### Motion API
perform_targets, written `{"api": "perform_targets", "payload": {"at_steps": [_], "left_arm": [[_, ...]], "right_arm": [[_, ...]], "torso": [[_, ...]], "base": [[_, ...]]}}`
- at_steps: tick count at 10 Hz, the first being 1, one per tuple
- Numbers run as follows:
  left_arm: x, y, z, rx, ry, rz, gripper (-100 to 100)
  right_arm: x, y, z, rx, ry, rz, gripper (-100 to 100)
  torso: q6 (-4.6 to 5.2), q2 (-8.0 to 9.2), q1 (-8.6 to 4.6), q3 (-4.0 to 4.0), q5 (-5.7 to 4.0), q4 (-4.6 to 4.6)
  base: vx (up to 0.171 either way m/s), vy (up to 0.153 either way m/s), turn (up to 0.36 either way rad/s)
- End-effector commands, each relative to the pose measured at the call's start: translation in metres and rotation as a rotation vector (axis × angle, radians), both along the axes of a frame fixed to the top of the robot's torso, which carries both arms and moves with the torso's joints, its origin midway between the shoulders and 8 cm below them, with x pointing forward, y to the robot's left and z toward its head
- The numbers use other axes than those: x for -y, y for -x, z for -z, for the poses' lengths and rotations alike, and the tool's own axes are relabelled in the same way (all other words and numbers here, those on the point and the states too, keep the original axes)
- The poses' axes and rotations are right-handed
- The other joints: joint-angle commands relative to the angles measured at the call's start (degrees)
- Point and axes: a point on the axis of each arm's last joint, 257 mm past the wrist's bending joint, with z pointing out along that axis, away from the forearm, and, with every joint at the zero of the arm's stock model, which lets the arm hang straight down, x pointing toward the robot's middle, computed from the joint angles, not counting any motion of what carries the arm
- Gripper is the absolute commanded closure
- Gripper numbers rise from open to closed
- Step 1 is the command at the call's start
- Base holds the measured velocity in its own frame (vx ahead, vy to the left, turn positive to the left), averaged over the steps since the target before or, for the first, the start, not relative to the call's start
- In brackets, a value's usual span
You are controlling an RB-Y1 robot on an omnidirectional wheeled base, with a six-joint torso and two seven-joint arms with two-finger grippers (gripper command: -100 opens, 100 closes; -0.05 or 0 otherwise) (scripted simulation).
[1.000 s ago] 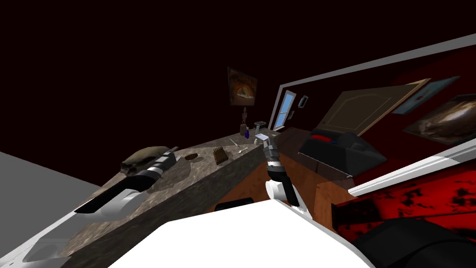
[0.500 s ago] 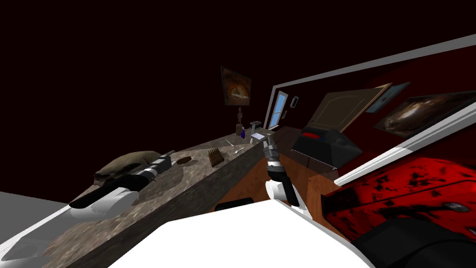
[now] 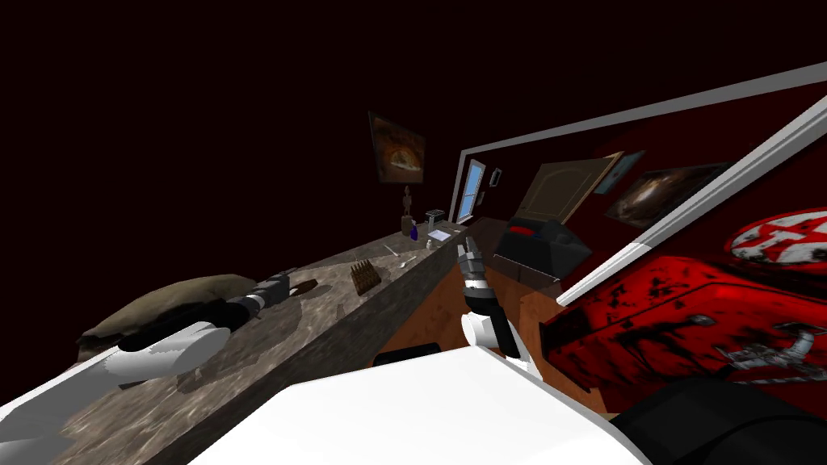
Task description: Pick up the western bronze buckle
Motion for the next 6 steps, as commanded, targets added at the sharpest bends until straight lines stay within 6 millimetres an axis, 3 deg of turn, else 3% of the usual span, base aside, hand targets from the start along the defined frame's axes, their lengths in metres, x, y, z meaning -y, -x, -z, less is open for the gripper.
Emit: {"api": "perform_targets", "payload": {"at_steps": [1, 6], "left_arm": [[-0.022, 0.008, 0.014, -0.071, 0.020, -0.046, -100], [-0.074, 0.035, 0.042, -0.234, 0.079, -0.177, -100]], "right_arm": [[0.000, 0.000, 0.000, 0.000, 0.000, 0.000, 0], [0.000, 0.000, 0.000, 0.000, 0.000, 0.000, 0]], "torso": [[0.00, 0.00, 0.00, 0.00, 0.00, 0.00], [-0.02, 0.05, 0.03, 0.03, 0.00, 0.01]], "base": [[0.022, -0.010, -0.116], [0.015, -0.009, -0.153]]}}
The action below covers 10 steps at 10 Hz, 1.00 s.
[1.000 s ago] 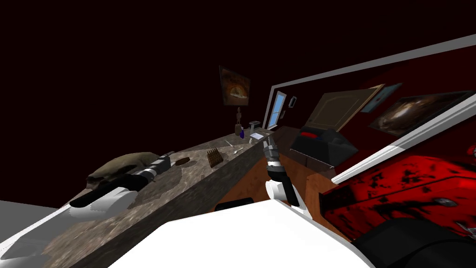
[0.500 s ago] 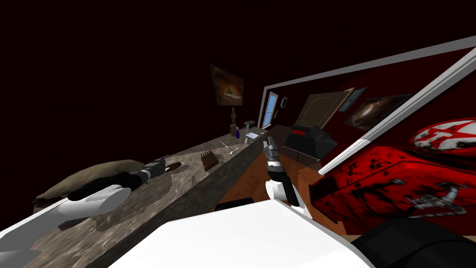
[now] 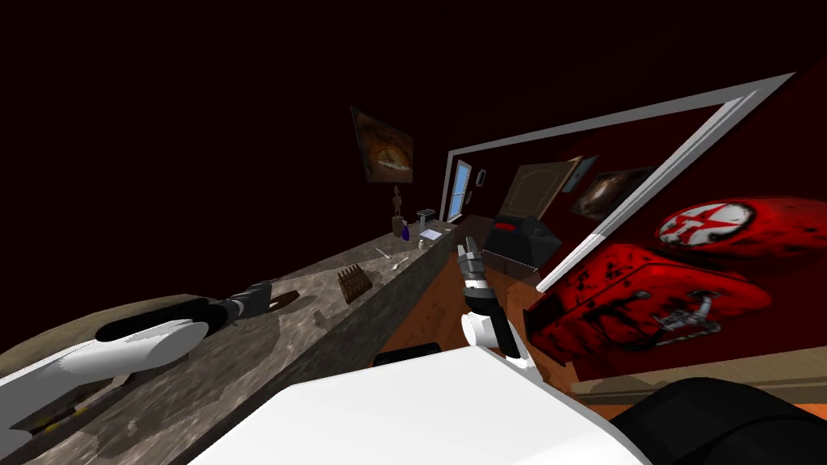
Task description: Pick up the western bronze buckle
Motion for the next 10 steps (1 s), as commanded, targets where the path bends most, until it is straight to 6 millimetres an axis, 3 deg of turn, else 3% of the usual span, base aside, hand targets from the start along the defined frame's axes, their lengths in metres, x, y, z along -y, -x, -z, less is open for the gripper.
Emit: {"api": "perform_targets", "payload": {"at_steps": [1, 2, 3, 4, 9, 10], "left_arm": [[-0.004, 0.010, 0.012, -0.039, 0.010, -0.019, -100], [-0.026, 0.022, 0.016, -0.086, 0.039, -0.080, -100], [-0.029, 0.028, 0.023, -0.118, 0.043, -0.092, -100], [-0.044, 0.036, 0.023, -0.145, 0.072, -0.142, -100], [-0.071, 0.073, 0.041, -0.268, 0.116, -0.251, -100], [-0.085, 0.087, 0.043, -0.305, 0.149, -0.312, -100]], "right_arm": [[0.000, 0.000, 0.000, 0.000, 0.000, 0.000, 0], [0.000, 0.000, 0.000, 0.000, 0.000, 0.000, 0], [0.000, 0.000, 0.000, 0.000, 0.000, 0.000, 0], [0.000, 0.000, 0.000, 0.000, 0.000, 0.000, 0], [0.000, 0.000, 0.000, 0.000, 0.000, 0.000, 0], [0.000, 0.000, 0.000, 0.000, 0.000, 0.000, 0]], "torso": [[0.00, 0.00, 0.00, 0.00, 0.00, 0.00], [-0.04, 0.04, 0.02, 0.02, 0.00, 0.01], [0.07, 0.01, -0.01, 0.00, -0.02, 0.00], [-0.02, 0.01, 0.02, 0.01, -0.01, 0.00], [-0.01, 0.02, 0.02, 0.01, -0.01, 0.01], [-0.05, 0.05, 0.03, 0.03, 0.00, 0.01]], "base": [[0.008, -0.001, 0.021], [0.017, -0.012, -0.294], [0.015, -0.002, -0.153], [0.022, -0.005, -0.223], [0.010, 0.000, -0.107], [0.014, -0.001, -0.239]]}}
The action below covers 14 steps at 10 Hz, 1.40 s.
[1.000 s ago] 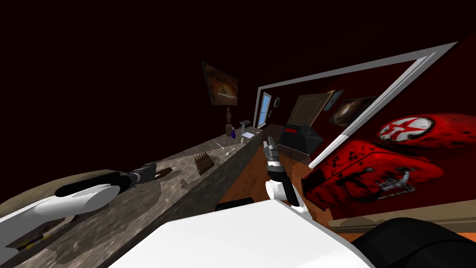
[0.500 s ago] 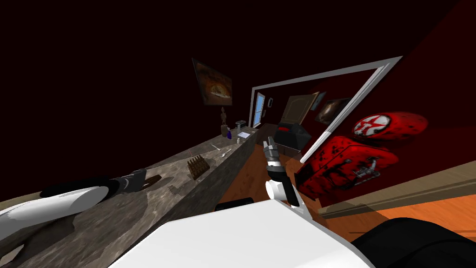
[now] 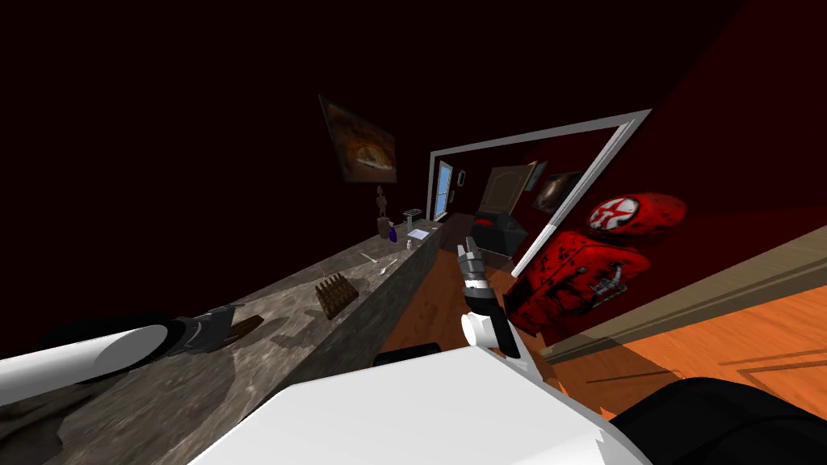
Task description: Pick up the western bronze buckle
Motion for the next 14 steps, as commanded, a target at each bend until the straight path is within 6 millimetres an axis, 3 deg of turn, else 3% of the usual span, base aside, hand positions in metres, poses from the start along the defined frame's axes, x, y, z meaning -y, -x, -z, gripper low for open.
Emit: {"api": "perform_targets", "payload": {"at_steps": [1, 5, 10, 12, 13, 14], "left_arm": [[-0.011, 0.015, 0.005, -0.046, 0.021, -0.052, -100], [-0.026, 0.042, 0.011, -0.115, 0.060, -0.139, -100], [-0.056, 0.108, 0.016, -0.243, 0.156, -0.375, -100], [-0.055, 0.120, 0.019, -0.280, 0.170, -0.395, -100], [-0.060, 0.139, 0.020, -0.309, 0.199, -0.466, -100], [-0.059, 0.145, 0.021, -0.326, 0.205, -0.476, -100]], "right_arm": [[0.000, 0.000, 0.000, 0.000, 0.000, 0.000, 0], [0.000, 0.000, 0.000, 0.000, 0.000, 0.000, 0], [0.000, 0.000, 0.000, 0.000, 0.000, 0.000, 0], [0.000, 0.000, 0.000, 0.000, 0.000, 0.000, 0], [0.000, 0.000, 0.000, 0.000, 0.000, 0.000, 0], [0.000, 0.000, 0.000, 0.000, 0.000, 0.000, 0]], "torso": [[0.00, 0.00, 0.00, 0.00, 0.00, 0.00], [-0.06, 0.01, 0.01, 0.01, 0.00, 0.00], [-0.08, 0.00, 0.05, 0.00, 0.01, 0.00], [-0.10, 0.02, 0.06, 0.01, 0.02, 0.01], [-0.11, 0.05, 0.03, 0.03, 0.02, 0.02], [-0.03, 0.03, 0.01, 0.02, 0.00, 0.01]], "base": [[0.012, 0.007, -0.157], [0.008, 0.004, -0.095], [0.012, 0.012, -0.195], [0.005, 0.013, -0.043], [0.006, 0.006, -0.212], [0.006, 0.016, -0.126]]}}
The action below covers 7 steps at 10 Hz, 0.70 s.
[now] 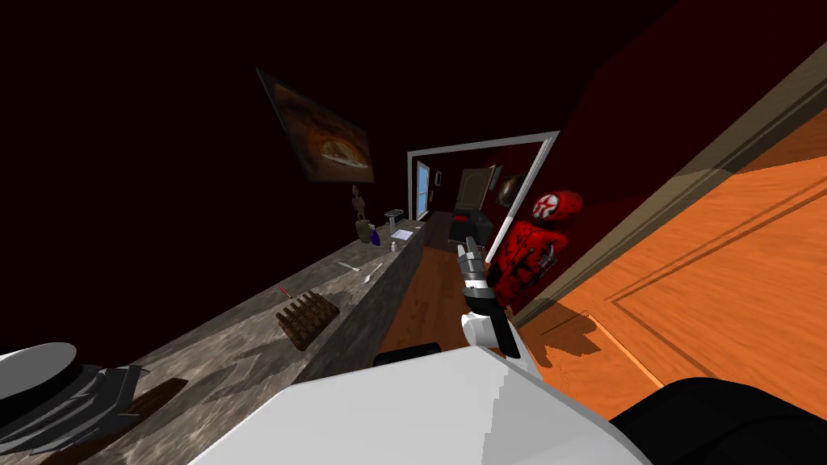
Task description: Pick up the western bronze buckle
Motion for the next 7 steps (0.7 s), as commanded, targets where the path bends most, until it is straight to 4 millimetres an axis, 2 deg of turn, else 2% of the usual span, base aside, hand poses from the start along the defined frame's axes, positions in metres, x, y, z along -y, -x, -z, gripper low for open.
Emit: {"api": "perform_targets", "payload": {"at_steps": [1, 4, 5, 6, 7], "left_arm": [[-0.001, 0.020, 0.002, -0.037, 0.033, -0.075, -100], [-0.003, 0.050, 0.004, -0.094, 0.071, -0.169, -100], [-0.003, 0.068, 0.005, -0.119, 0.094, -0.235, -100], [-0.001, 0.070, 0.005, -0.128, 0.100, -0.237, -100], [0.001, 0.087, 0.006, -0.158, 0.126, -0.297, -100]], "right_arm": [[0.000, 0.000, 0.000, 0.000, 0.000, 0.000, 0], [0.000, 0.000, 0.000, 0.000, 0.000, 0.000, 0], [0.000, 0.000, 0.000, 0.000, 0.000, 0.000, 0], [0.000, 0.000, 0.000, 0.000, 0.000, 0.000, 0], [0.000, 0.000, 0.000, 0.000, 0.000, 0.000, 0]], "torso": [[0.00, 0.00, 0.00, 0.00, 0.00, 0.00], [0.05, -0.02, 0.04, -0.02, 0.01, -0.01], [-0.02, 0.00, 0.03, 0.00, 0.01, 0.00], [0.03, -0.01, 0.03, 0.00, 0.00, 0.00], [-0.02, 0.01, 0.02, 0.00, 0.01, 0.00]], "base": [[0.010, 0.020, -0.192], [0.006, 0.022, -0.132], [0.008, 0.020, -0.137], [0.006, 0.021, -0.087], [0.004, 0.024, -0.136]]}}
